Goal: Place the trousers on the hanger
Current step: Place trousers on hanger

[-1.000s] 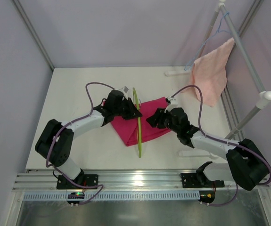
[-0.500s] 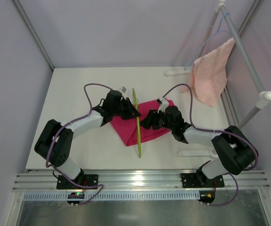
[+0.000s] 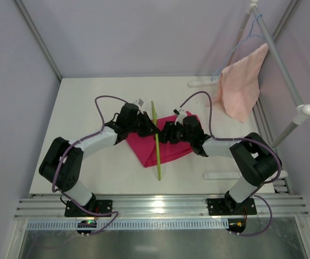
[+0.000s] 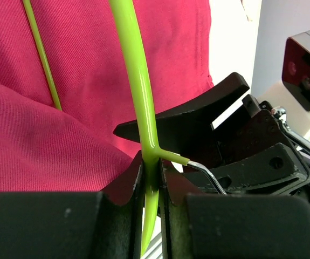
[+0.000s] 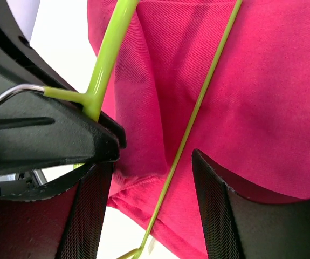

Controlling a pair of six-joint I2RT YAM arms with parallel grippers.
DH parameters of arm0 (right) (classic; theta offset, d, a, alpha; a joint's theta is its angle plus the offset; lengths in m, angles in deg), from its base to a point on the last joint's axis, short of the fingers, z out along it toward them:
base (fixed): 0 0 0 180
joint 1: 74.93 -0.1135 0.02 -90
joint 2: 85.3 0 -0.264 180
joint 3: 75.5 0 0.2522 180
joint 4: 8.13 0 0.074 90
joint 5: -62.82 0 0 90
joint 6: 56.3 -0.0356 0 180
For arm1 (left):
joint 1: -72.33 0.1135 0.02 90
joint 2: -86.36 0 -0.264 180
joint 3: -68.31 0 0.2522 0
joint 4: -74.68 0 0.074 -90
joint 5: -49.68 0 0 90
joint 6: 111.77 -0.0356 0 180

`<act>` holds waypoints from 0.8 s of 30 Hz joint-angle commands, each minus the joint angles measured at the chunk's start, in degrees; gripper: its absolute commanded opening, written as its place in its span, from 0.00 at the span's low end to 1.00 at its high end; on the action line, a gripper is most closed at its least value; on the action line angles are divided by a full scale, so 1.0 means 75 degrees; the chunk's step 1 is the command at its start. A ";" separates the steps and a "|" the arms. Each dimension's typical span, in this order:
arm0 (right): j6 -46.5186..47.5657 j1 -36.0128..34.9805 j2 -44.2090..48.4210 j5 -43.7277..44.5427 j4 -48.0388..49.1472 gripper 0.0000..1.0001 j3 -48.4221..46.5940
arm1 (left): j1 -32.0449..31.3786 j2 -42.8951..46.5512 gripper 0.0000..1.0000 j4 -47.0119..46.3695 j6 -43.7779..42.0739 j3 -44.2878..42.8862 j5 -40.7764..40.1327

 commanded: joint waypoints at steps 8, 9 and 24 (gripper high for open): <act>-0.0336 0.0001 -0.0410 0.0010 0.0937 0.16 -0.0288 | 0.0069 0.0051 0.00 0.0706 -0.0359 -0.0213 -0.0504; -0.0359 -0.0010 -0.0282 0.0161 0.0937 0.07 -0.0170 | 0.0069 0.0016 0.00 0.1009 -0.0429 -0.0329 -0.0643; -0.2199 -0.0373 0.2624 0.4157 -0.0362 0.04 0.3089 | 0.0128 0.0238 0.00 0.2535 -0.0921 -0.0717 -0.1922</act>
